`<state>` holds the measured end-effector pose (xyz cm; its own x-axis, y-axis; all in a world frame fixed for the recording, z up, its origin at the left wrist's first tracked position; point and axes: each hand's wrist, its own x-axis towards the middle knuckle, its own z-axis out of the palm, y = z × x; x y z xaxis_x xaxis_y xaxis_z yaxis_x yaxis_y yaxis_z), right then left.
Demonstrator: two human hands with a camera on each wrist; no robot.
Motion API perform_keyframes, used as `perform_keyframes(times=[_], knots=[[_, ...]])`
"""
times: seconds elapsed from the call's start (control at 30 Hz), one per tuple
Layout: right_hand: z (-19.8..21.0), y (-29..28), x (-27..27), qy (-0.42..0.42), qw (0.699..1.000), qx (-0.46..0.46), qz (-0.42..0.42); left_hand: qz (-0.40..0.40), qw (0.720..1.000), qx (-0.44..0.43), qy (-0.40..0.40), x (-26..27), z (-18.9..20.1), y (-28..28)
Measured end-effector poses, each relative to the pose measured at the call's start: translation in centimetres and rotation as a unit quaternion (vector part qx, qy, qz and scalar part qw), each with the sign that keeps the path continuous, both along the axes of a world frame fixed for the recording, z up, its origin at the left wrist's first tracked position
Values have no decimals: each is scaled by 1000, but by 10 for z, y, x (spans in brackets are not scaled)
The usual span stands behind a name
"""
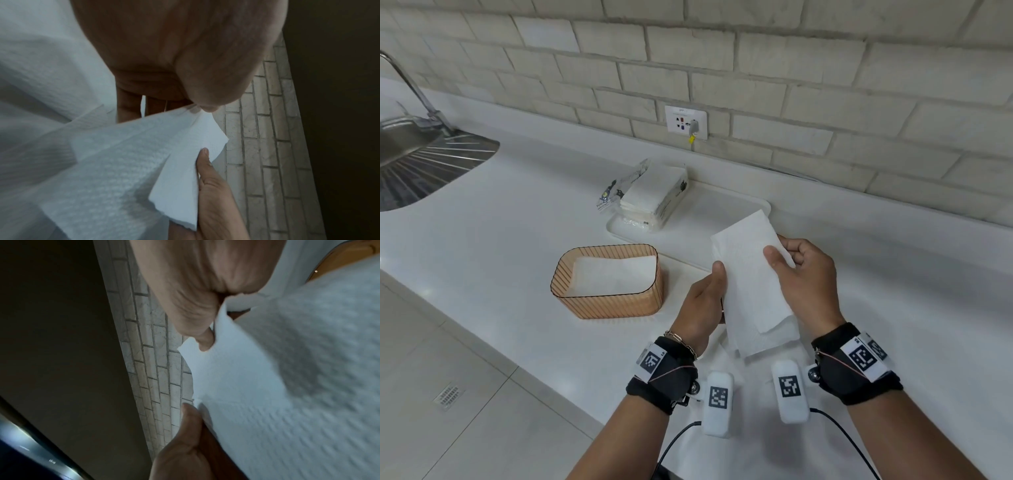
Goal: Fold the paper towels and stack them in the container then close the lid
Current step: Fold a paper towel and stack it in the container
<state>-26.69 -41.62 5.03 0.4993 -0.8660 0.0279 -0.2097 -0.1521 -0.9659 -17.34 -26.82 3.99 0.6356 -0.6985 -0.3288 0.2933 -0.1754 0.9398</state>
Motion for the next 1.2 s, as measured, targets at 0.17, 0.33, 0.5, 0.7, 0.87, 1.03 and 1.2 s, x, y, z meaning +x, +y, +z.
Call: perform_keyframes(times=[0.17, 0.33, 0.5, 0.7, 0.87, 1.03, 1.2], knots=[[-4, 1, -1, -22, 999, 21, -39, -6, 1000, -6, -12, -4, -2, 0], [-5, 0, -1, -30, 997, 28, -58, -9, 1000, -7, -19, -6, -5, -1], [-9, 1, 2, -35, 997, 29, -61, -15, 999, -9, -32, -5, -8, -1], [-13, 1, 2, -33, 997, 26, -59, -25, 999, 1, -34, -3, -8, -2], [-14, -5, -8, 6, 1000, -17, -22, 17, 1000, 8, -22, 2, -8, -3], [-8, -15, -23, 23, 999, -38, -13, 83, 996, 14, 22, 15, -14, -1], [2, -14, -28, -27, 999, 28, 20, 84, 994, 19, 67, 16, -16, -2]])
